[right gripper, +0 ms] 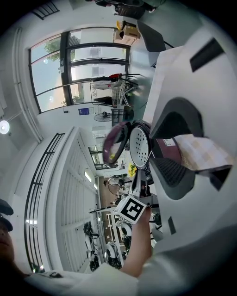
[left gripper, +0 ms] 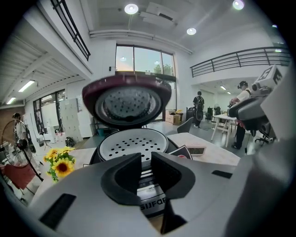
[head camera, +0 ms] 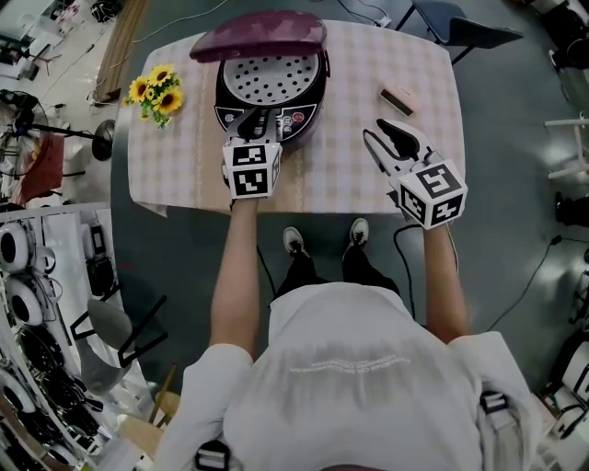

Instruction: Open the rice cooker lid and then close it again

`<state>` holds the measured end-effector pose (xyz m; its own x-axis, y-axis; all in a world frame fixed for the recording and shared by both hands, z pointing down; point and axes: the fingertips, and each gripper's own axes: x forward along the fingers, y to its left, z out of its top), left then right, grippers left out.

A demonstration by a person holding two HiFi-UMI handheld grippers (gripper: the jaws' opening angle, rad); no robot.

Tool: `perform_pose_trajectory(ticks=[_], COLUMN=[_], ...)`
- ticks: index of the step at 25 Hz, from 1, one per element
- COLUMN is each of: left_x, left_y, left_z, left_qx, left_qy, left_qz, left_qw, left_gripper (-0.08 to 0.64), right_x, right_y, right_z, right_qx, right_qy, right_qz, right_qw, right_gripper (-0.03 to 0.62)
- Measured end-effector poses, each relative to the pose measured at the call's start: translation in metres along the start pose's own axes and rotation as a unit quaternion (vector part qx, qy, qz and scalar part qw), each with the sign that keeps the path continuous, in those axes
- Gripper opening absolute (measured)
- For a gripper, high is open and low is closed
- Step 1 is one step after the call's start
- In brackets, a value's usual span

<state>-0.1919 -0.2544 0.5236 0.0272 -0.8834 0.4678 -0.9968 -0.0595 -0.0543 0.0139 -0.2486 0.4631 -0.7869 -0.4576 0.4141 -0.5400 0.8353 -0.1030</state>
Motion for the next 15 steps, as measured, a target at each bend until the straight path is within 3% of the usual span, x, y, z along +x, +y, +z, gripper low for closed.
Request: perform_pose_trajectory(ticks=[15], left_x=[0.003], left_y=[0.001], left_z=[-0.001], left_qx=[-0.014], left_qy=[0.002], left_qz=[-0.014], left_qw=[0.9998], left_gripper=[0.078], right_x=[-0.006], right_y=[-0.005], right_z=[0.002], right_qx=[0.009], right_qy=[-0.008], right_qz=[-0.003], right_qw=[1.0], right_gripper=[0.146])
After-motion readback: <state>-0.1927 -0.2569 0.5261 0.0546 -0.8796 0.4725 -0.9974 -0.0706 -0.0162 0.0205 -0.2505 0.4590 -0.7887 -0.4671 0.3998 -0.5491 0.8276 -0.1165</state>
